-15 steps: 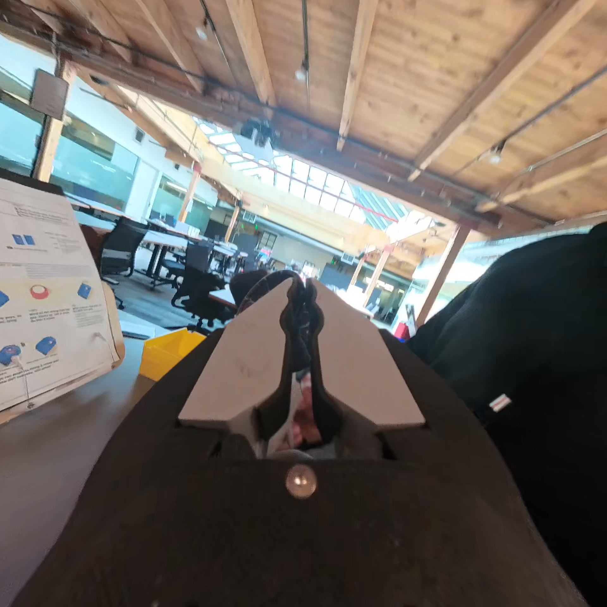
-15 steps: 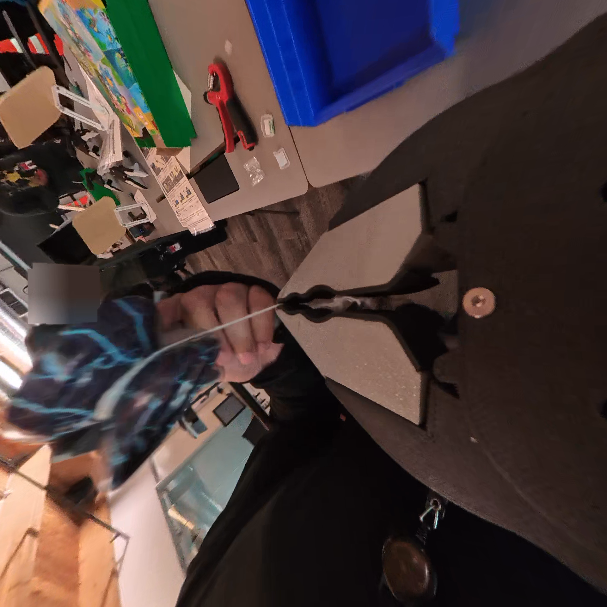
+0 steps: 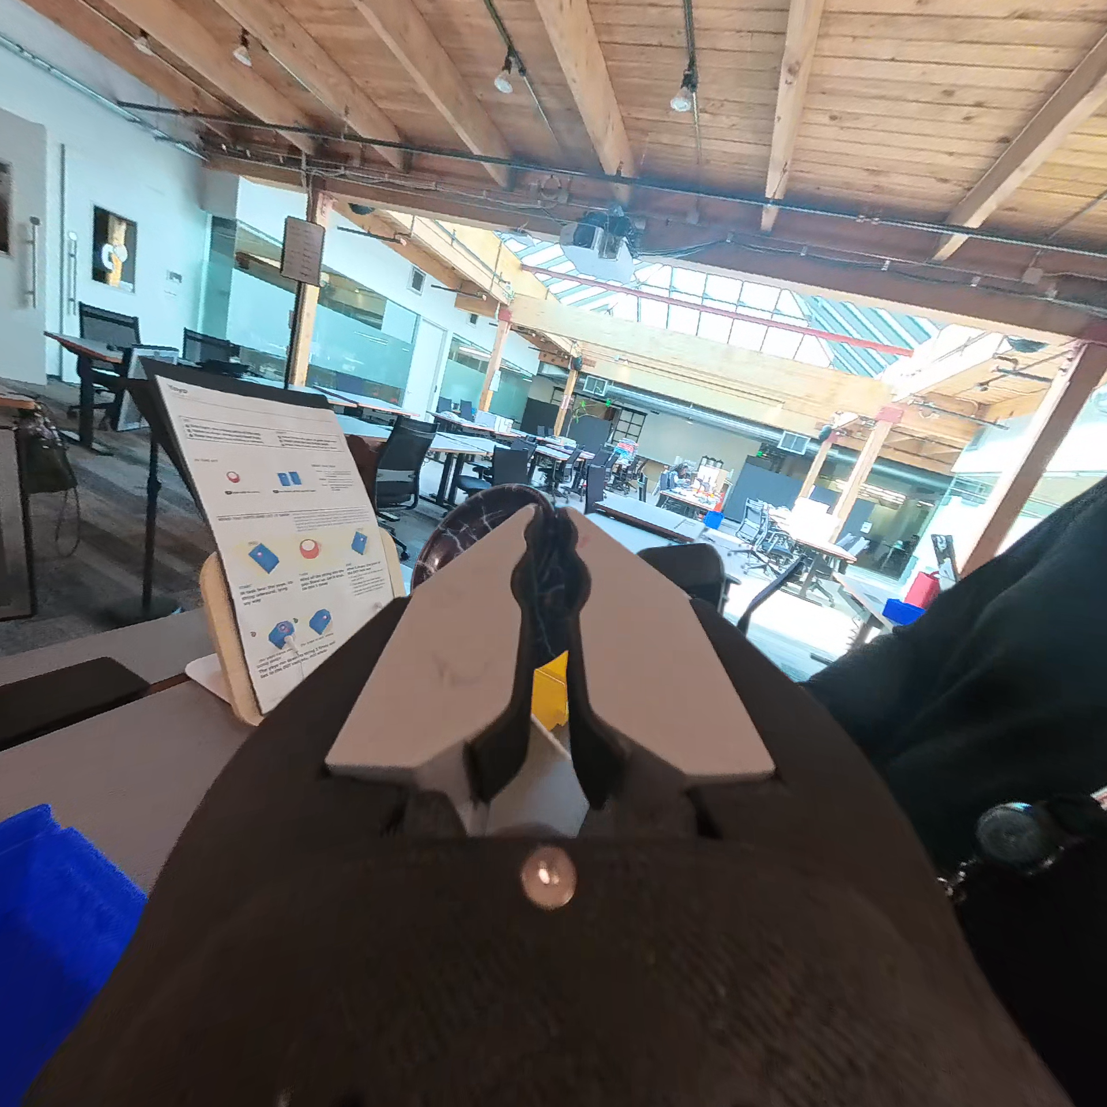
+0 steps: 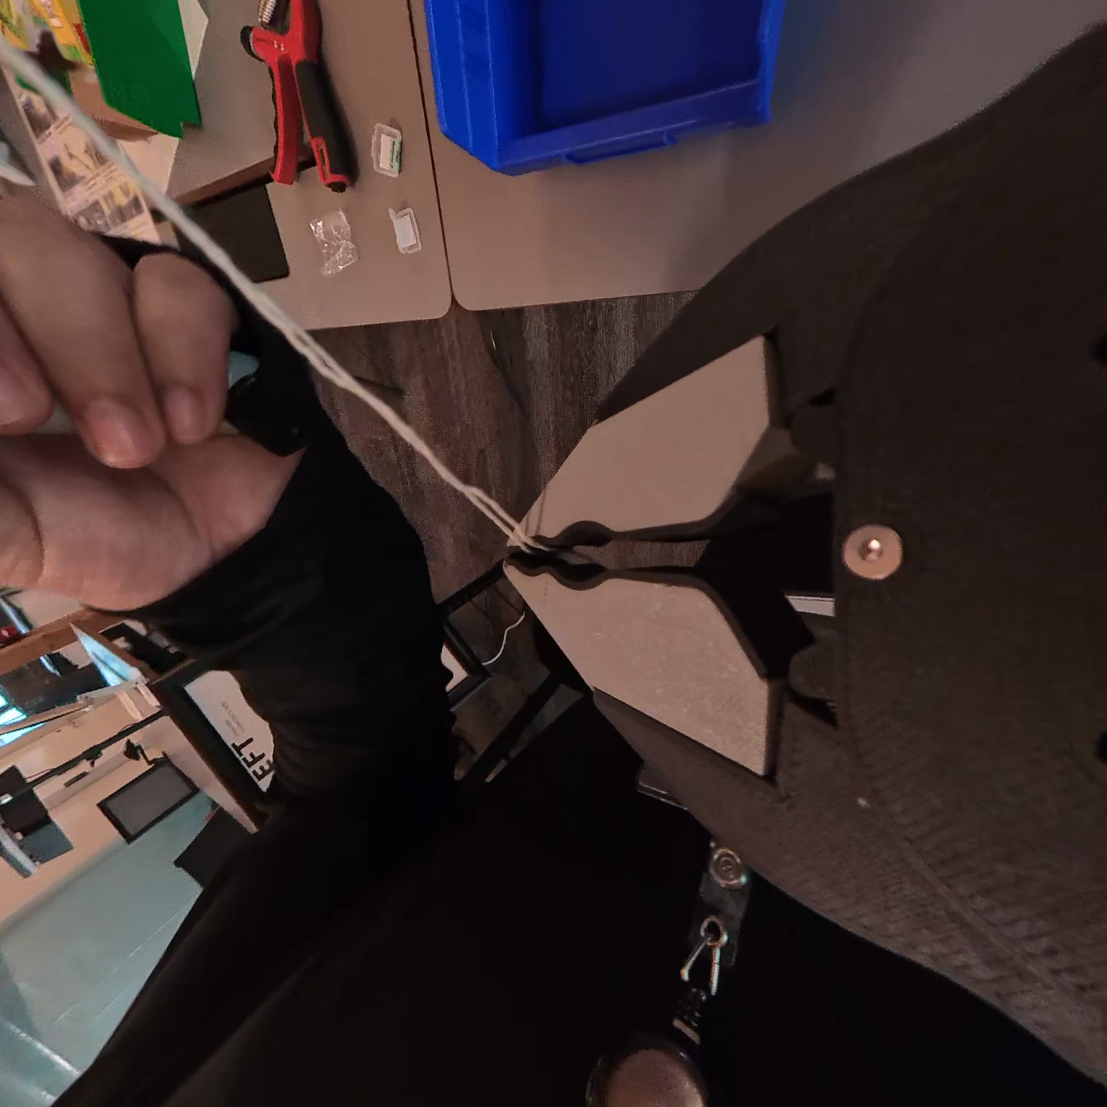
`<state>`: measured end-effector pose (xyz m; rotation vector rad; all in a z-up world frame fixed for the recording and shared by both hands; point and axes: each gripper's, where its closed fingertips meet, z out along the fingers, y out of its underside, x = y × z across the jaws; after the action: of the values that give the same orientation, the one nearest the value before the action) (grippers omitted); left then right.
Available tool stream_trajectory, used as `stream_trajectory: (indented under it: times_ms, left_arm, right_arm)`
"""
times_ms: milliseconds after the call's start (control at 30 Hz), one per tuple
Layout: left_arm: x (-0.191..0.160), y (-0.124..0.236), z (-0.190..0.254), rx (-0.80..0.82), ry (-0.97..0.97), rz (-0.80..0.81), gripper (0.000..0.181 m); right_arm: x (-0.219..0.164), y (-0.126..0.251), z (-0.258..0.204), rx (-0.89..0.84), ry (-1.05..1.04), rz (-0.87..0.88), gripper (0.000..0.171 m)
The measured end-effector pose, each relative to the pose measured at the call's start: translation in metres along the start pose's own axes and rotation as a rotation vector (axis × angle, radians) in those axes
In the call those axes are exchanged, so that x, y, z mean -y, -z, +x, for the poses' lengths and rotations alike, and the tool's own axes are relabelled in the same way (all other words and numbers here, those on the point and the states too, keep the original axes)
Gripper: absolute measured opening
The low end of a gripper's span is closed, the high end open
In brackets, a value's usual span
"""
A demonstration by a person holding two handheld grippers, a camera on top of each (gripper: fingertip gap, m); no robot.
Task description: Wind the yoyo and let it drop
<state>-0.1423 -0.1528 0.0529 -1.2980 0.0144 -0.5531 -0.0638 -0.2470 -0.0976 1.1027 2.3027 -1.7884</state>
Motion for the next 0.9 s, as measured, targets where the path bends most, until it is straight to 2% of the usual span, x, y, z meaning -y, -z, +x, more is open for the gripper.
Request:
stream_trajectory:
  times_ms: [33, 133, 367, 467, 567, 667, 733, 900]
  left_arm:
    - [0.001, 0.002, -0.002, 0.007, 0.004, 0.002, 0.000]
    - [0.009, 0.007, -0.009, 0.041, 0.024, 0.014, 0.000]
    - [0.021, 0.012, -0.019, 0.079, 0.056, 0.026, 0.000]
    - [0.022, 0.006, -0.018, 0.068, 0.072, 0.023, 0.000]
    - [0.029, 0.000, -0.024, 0.093, 0.074, 0.041, 0.000]
    - [0.038, -0.003, -0.031, 0.120, 0.083, 0.072, 0.000]
    - [0.044, -0.006, -0.032, 0.118, 0.103, 0.091, 0.000]
    - [0.058, -0.013, -0.024, 0.079, 0.115, 0.121, 0.000]
  right_arm:
    - [-0.002, 0.003, 0.003, -0.008, -0.011, -0.002, 0.000]
    - [-0.005, 0.023, 0.019, -0.082, -0.026, 0.016, 0.014]
    - [0.022, 0.087, 0.053, -0.265, -0.022, 0.134, 0.031]
    - [0.040, 0.097, 0.057, -0.299, 0.025, 0.159, 0.035]
    - [0.044, 0.088, 0.052, -0.266, 0.040, 0.148, 0.035]
    - [0.022, 0.063, 0.044, -0.188, 0.004, 0.067, 0.038]
    - [0.003, 0.053, 0.047, -0.186, -0.023, 0.024, 0.050]
    - [-0.047, 0.060, 0.075, -0.145, -0.213, 0.063, 0.054]
